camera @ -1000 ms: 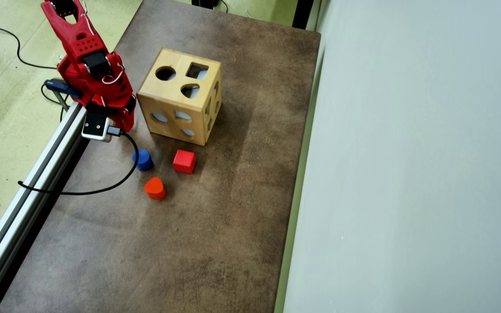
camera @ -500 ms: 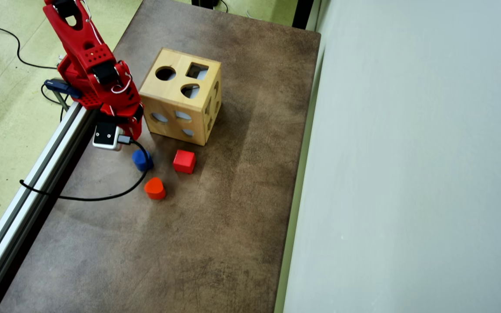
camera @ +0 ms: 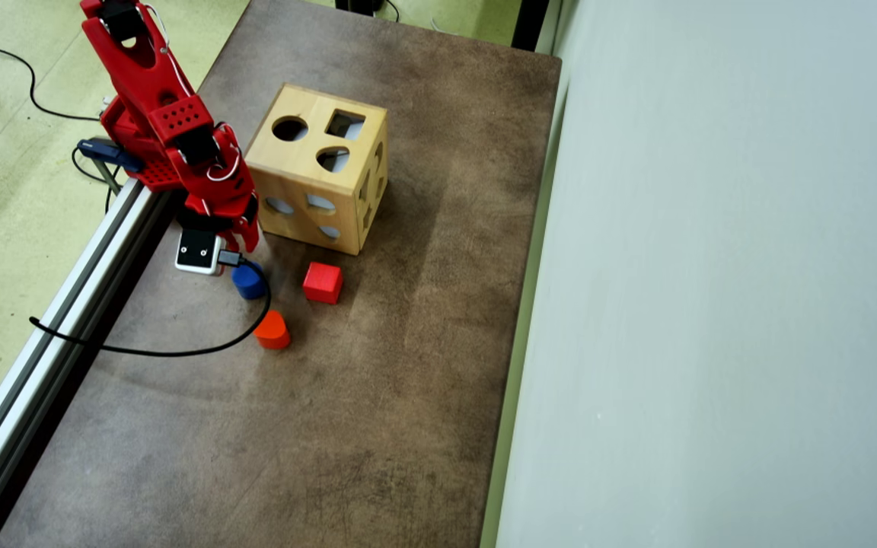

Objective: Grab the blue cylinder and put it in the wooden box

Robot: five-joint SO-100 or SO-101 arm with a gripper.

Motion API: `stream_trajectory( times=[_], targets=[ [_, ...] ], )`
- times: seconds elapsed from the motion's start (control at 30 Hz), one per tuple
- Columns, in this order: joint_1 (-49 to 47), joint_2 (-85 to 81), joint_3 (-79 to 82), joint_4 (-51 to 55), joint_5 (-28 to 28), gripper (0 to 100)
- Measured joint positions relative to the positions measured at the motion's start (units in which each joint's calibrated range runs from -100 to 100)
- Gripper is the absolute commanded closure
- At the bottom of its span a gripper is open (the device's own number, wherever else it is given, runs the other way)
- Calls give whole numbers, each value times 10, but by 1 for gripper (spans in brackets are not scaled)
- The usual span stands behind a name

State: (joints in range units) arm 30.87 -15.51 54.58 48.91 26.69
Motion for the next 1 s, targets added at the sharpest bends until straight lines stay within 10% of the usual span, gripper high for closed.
stream_trajectory(
  times=[1.0],
  targets=[
    [3,74,-70,83,-84,73]
  ],
)
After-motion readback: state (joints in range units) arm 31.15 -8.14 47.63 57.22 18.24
